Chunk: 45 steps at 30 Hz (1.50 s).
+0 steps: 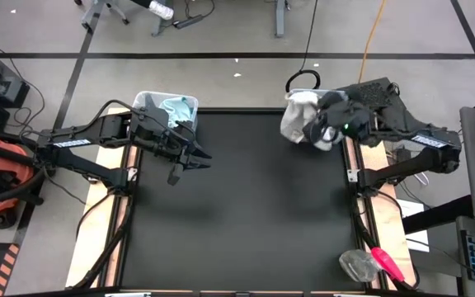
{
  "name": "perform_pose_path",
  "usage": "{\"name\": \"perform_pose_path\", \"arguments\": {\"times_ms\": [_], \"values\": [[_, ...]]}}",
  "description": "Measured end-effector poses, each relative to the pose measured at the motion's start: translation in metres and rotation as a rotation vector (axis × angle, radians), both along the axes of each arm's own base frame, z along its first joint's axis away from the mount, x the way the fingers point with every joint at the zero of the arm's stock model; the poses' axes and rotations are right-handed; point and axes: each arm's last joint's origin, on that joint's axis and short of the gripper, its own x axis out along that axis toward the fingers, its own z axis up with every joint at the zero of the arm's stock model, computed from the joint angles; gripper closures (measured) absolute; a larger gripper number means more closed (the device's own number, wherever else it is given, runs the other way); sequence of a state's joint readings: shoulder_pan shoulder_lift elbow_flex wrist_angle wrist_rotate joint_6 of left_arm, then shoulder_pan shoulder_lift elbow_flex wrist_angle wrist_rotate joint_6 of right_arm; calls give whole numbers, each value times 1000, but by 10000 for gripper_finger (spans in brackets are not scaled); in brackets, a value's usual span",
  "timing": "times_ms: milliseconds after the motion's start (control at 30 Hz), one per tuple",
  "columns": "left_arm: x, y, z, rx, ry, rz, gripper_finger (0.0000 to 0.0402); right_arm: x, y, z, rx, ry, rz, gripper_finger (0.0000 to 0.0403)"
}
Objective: Sort microfiber towel by color & place in baskets
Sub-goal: Put the gray towel into the right transparent bin
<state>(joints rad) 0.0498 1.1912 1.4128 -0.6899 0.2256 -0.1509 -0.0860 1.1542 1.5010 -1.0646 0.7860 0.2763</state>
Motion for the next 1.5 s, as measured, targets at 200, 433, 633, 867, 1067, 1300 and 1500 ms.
{"name": "perform_pose_path", "arguments": {"times_ms": [200,433,633,867,1067,1300,1500], "values": [[0,0,0,0,0,0,264,-16,-22,8,-10,65,-119,403],[0,0,0,0,0,0,264,-34,-44,2,5,182,-275,403],[0,1,0,11,0,21,264,-46,-61,1,10,246,-372,402],[0,1,0,20,0,37,264,-42,-80,-16,66,284,-392,401],[0,1,0,21,0,38,264,-32,-96,-46,135,272,-367,400],[0,1,0,21,0,39,264,-28,-111,-86,231,235,-348,399],[0,1,0,21,0,39,264,-29,-120,-122,340,188,-342,399]]}}
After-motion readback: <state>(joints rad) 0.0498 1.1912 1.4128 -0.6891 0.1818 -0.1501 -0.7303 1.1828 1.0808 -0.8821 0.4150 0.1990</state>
